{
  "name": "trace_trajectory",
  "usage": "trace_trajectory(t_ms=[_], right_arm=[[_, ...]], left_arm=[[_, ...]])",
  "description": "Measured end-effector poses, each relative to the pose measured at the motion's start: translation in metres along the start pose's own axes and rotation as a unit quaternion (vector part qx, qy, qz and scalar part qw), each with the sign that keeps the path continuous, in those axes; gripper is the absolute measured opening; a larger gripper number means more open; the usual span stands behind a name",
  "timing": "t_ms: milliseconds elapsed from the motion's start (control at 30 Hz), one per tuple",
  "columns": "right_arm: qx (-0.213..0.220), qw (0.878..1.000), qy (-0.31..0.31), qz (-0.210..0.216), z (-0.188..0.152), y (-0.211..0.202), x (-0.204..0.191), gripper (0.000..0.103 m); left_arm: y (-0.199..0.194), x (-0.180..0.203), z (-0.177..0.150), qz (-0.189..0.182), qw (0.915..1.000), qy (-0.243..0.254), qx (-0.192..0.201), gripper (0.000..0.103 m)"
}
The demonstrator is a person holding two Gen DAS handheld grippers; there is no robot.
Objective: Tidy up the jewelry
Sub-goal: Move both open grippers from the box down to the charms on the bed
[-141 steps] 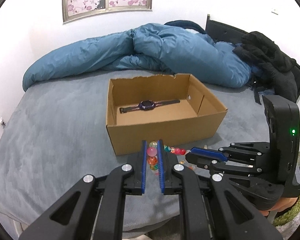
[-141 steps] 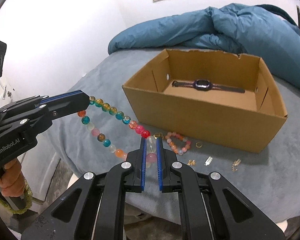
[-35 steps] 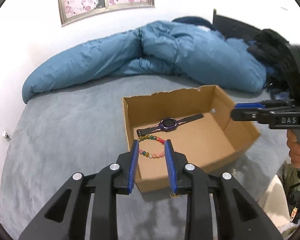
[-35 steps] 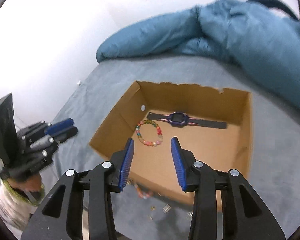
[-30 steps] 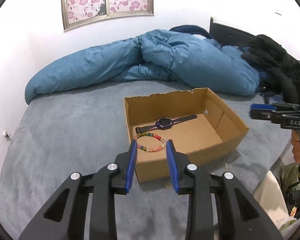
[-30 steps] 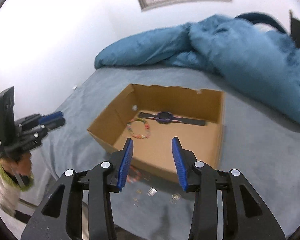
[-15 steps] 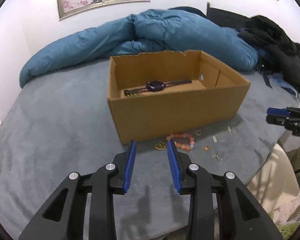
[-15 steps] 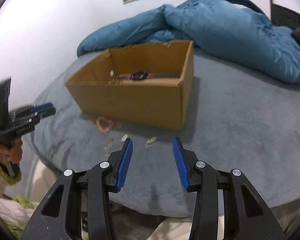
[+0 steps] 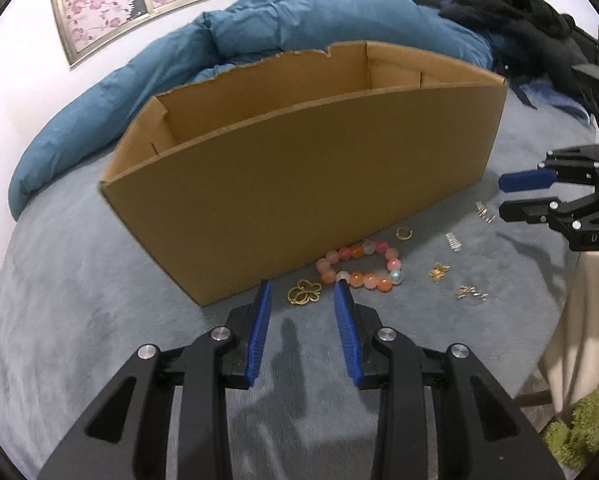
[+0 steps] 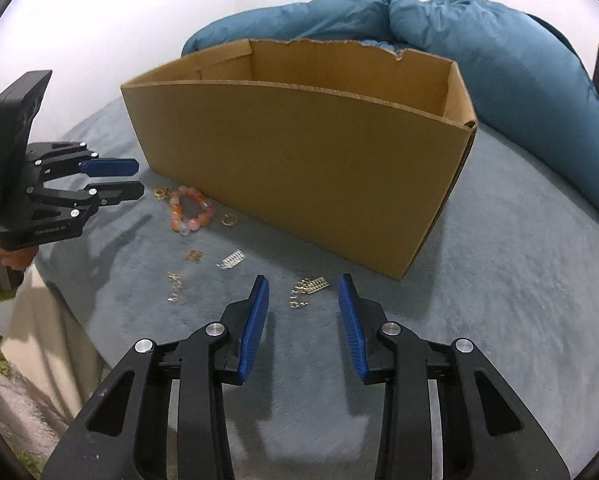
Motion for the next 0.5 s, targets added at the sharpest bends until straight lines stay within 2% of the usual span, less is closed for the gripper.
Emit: trace_trajectory(t_ms=[500], right_arm=[[-0.017, 1.0, -0.009, 0.01, 0.004, 0.028, 0.004, 0.033]], left_arm=[[0.032, 0.004, 0.002, -0.018, 0.9993, 0.021, -0.023, 0.031]])
Point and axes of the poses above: each gripper's, at about its wrist camera, not at the fingertips, and y roughly the way its jaws point, x to its right, z to its top, the point moved 1 cm from there along y, roughly the way its jaws point, and after that the axes turned 15 degrees about z, right-handed, at the moved point
